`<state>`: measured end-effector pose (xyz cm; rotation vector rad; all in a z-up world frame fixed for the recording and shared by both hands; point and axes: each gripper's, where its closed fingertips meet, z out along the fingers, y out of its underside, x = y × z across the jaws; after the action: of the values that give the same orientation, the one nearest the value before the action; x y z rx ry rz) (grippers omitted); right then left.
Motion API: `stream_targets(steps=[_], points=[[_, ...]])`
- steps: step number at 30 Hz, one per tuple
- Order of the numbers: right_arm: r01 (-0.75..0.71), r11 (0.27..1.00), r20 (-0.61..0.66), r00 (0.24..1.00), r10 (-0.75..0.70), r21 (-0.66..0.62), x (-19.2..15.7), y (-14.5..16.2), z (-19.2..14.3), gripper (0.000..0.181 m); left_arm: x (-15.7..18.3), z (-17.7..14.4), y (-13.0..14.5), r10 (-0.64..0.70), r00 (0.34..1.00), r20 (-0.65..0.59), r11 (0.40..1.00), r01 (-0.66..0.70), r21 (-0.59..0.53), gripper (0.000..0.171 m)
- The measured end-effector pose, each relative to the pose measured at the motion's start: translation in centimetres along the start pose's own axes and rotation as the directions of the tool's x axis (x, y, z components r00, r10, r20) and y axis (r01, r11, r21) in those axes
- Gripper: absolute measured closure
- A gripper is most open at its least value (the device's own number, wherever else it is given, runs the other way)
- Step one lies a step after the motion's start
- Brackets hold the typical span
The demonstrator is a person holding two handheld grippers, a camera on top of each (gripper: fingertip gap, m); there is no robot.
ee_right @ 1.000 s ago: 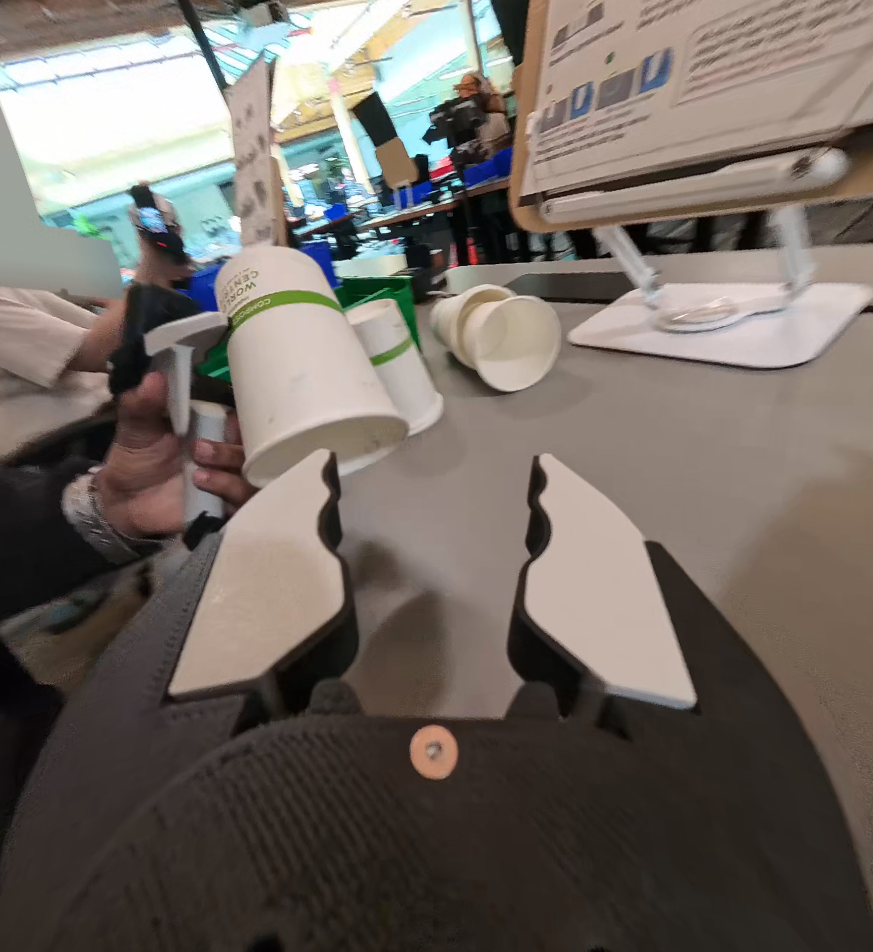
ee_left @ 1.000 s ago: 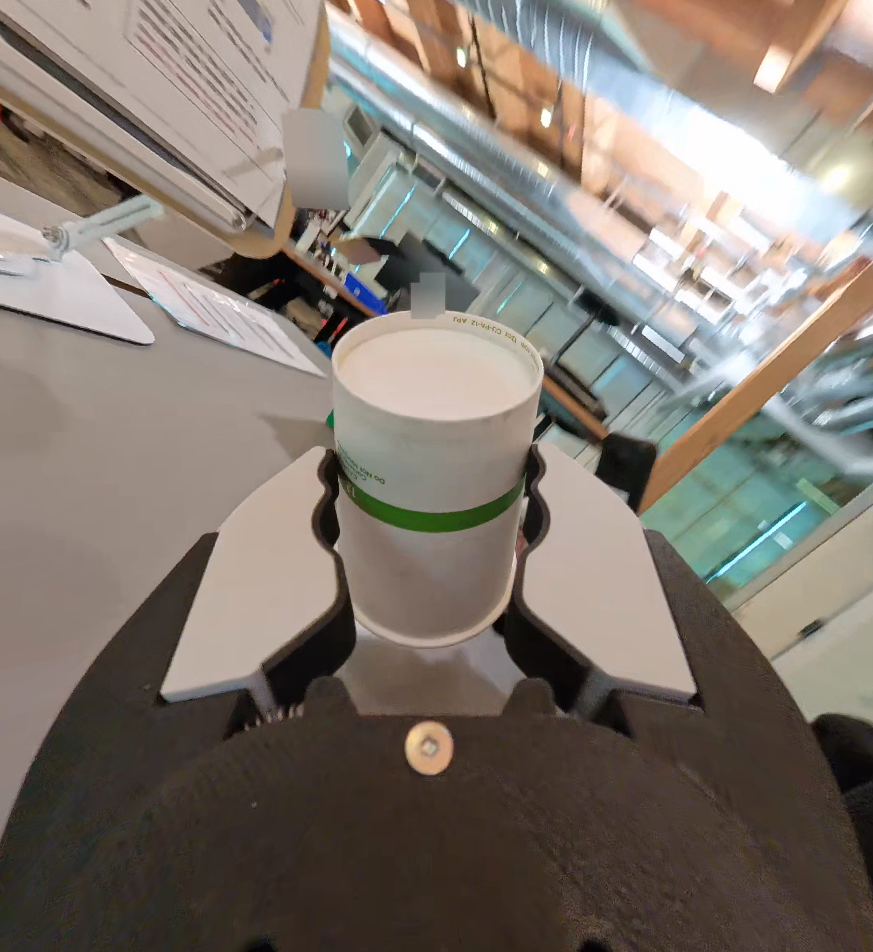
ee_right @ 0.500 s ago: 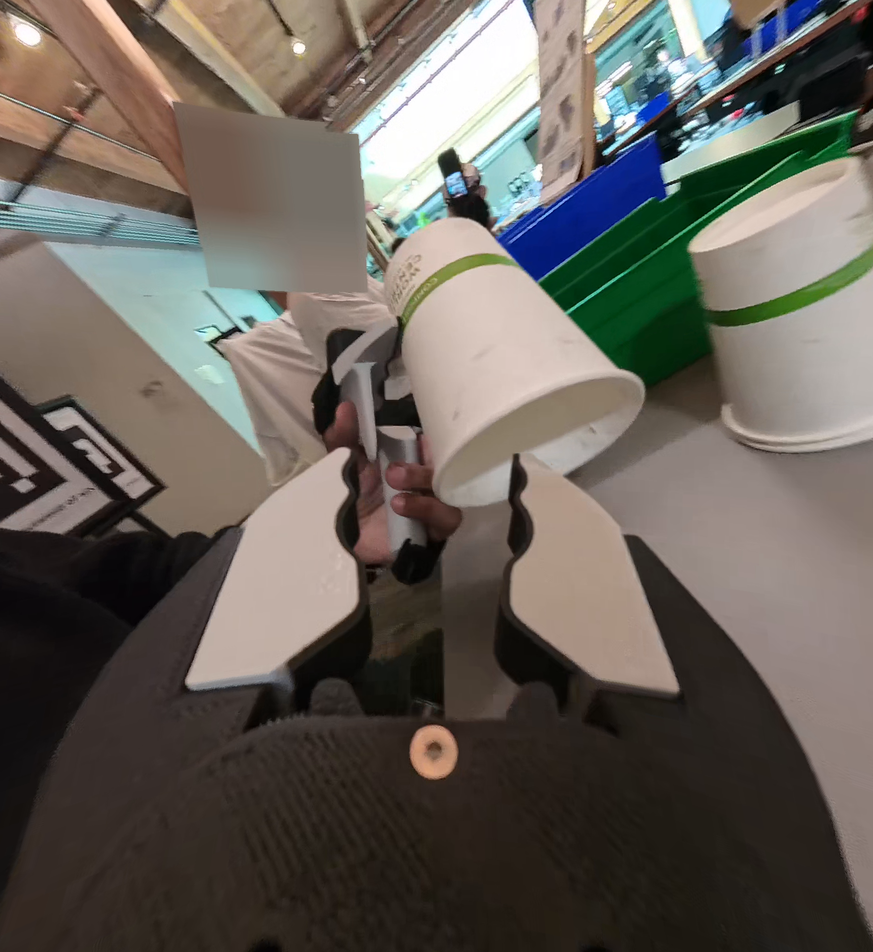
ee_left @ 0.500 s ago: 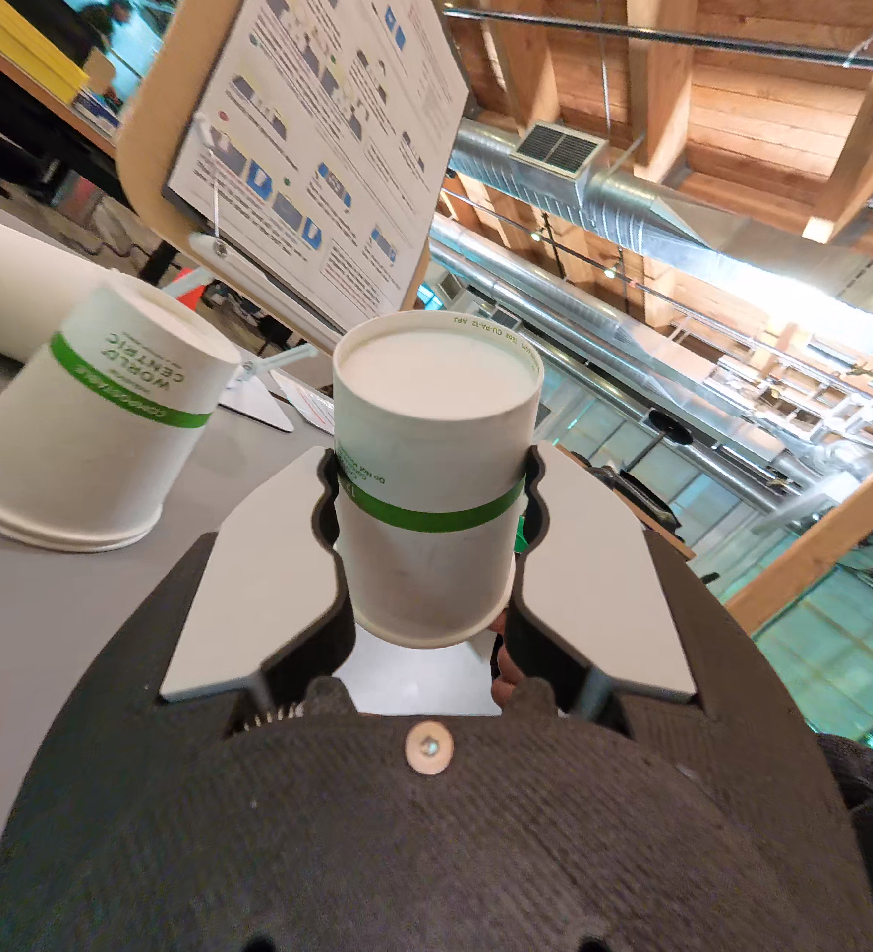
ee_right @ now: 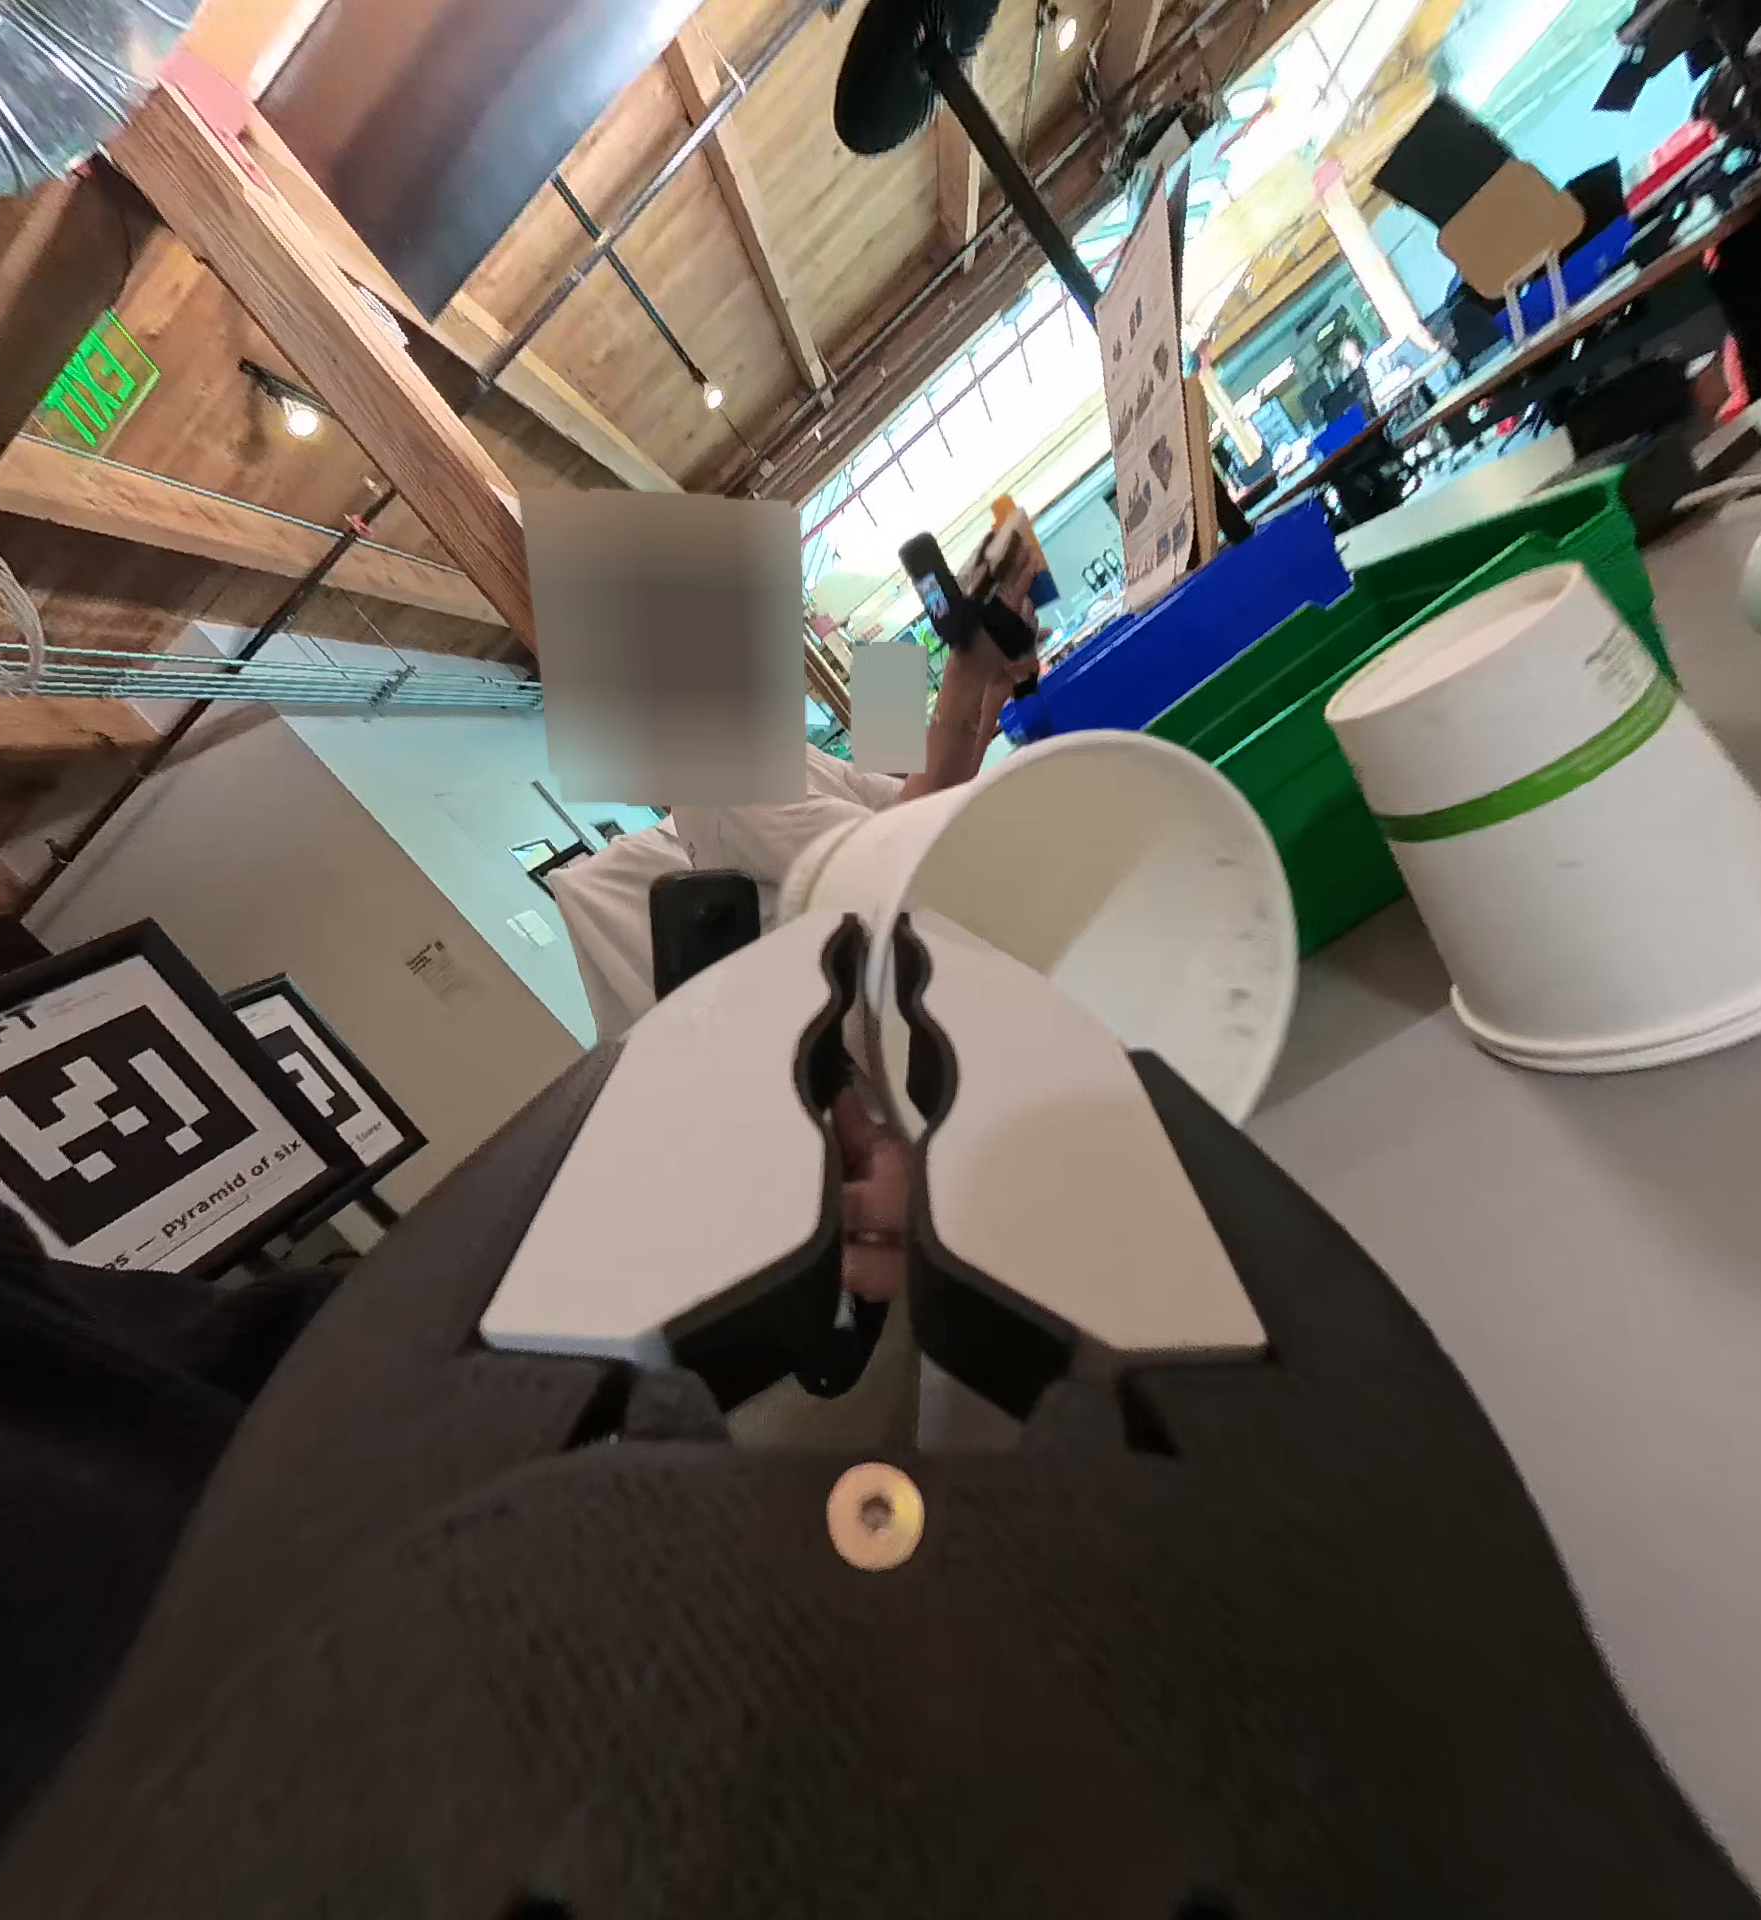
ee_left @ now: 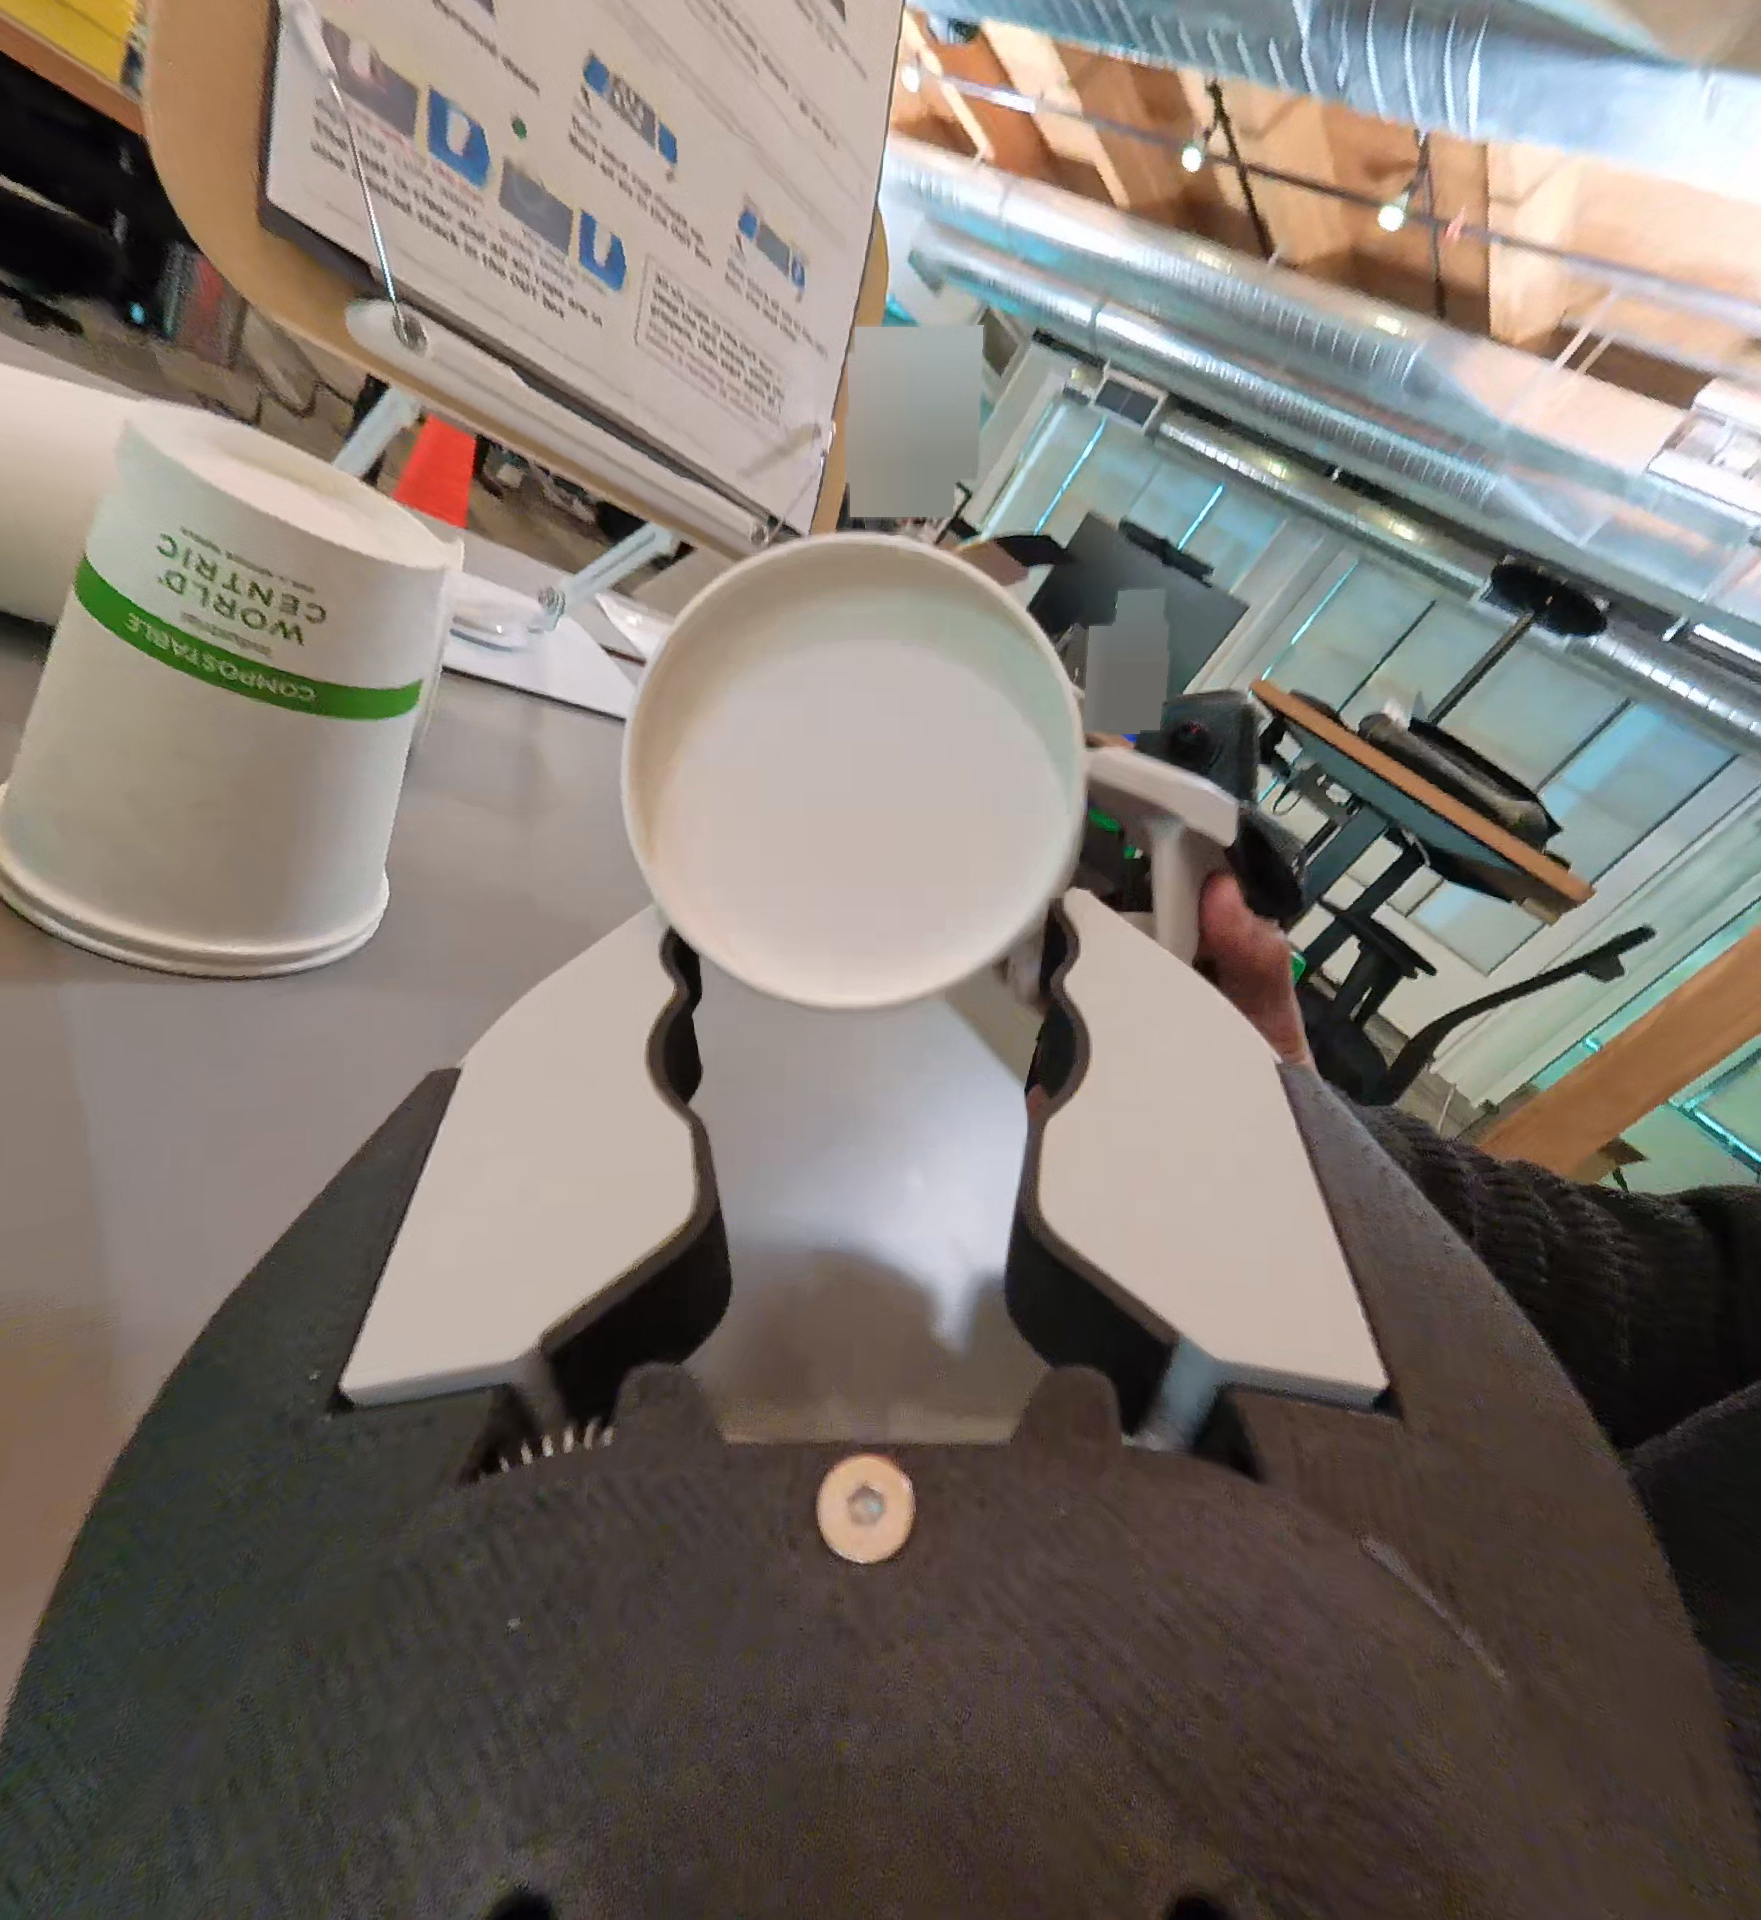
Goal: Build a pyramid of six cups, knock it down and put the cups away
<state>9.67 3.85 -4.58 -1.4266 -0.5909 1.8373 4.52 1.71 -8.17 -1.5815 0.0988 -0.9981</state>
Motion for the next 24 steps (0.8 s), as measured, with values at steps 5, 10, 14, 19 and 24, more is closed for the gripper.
stream_targets(steps=[5, 10, 14, 19, 24], points=[[0.126, 0.992, -0.082, 0.989, -0.123, 0.027, 0.5, -2.2, -1.8, 0.177, -0.7, 0.4, -0.2, -0.029, 0.999, 0.017, 1.0, 0.029, 0.012, 0.112], [0.432, 0.897, -0.279, 0.854, -0.439, -0.089, 1.3, -5.6, -5.0, 0.178, -0.7, 1.5, 0.1, -0.053, 0.999, -0.004, 0.999, 0.053, -0.01, 0.113], [0.617, 0.761, -0.434, 0.64, -0.633, -0.201, 1.1, -10.2, -9.5, 0.178, 0.0, 2.9, 1.1, -0.057, 0.997, -0.051, 0.996, 0.054, -0.065, 0.112], [0.692, 0.638, -0.635, 0.334, -0.697, -0.336, 1.1, -16.2, -17.6, 0.179, 1.0, 4.6, 2.5, -0.078, 0.991, -0.108, 0.989, 0.062, -0.137, 0.112], [0.632, 0.62, -0.738, 0.111, -0.666, -0.465, 0.7, -19.4, -26.0, 0.179, 1.9, 5.9, 3.5, -0.102, 0.982, -0.161, 0.979, 0.07, -0.191, 0.112]])
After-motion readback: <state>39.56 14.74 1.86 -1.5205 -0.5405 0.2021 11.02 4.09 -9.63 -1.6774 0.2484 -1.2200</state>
